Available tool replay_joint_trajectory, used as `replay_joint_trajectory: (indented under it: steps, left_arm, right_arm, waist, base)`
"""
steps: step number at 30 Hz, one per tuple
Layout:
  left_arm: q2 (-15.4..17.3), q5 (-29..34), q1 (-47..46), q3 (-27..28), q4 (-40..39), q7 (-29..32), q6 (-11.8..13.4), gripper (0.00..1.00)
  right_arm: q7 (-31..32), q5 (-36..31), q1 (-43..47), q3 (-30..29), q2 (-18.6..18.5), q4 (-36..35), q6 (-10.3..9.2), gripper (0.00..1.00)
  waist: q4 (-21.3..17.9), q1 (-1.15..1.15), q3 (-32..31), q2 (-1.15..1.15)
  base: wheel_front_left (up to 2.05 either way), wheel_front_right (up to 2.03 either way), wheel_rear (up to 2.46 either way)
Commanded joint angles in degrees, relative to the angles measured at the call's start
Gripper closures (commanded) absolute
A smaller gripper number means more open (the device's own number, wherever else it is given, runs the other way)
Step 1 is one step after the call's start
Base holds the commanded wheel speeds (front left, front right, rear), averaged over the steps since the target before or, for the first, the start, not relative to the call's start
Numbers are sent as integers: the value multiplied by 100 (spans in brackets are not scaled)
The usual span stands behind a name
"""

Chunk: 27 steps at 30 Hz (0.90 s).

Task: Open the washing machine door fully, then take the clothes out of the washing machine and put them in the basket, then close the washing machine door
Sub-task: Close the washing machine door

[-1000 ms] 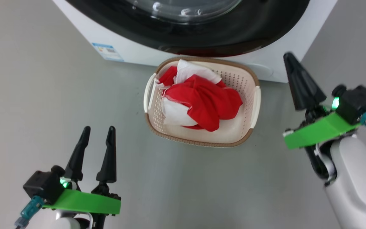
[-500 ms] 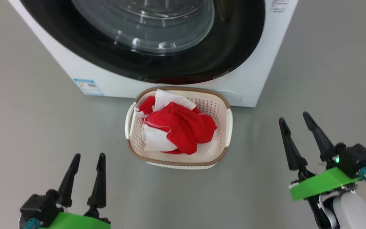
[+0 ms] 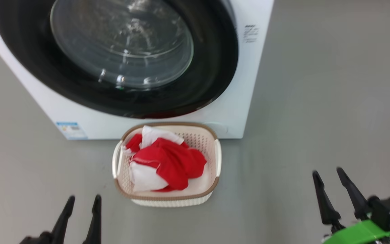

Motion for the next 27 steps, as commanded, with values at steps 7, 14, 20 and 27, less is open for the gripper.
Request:
replay_joint_trajectory:
  steps: [7, 14, 20, 27]
  left_arm:
    - [170, 12, 387, 340, -163, -46, -32, 0]
    - [202, 14, 600, 450, -232, -46, -32, 0]
    - [176, 37, 698, 530, -269, -46, -32, 0]
    - [160, 53, 709, 531, -267, -46, -32, 0]
  right_arm:
    - [-36, 15, 537, -149, -92, -163, -6, 0]
    - [-36, 12, 881, -346, -99, -276, -6, 0]
    - [-36, 16, 1059, -463, -51, -349, -6, 0]
    - [-36, 25, 1049, -501, -3, -361, -6, 0]
  waist:
    - [-432, 0, -588, 0]
    - [-565, 0, -687, 0]
    - [-634, 0, -706, 0]
    - [-668, 0, -699, 0]
  base:
    - [0, 0, 0]
    - [0, 0, 0]
    - [0, 0, 0]
    - [0, 0, 0]
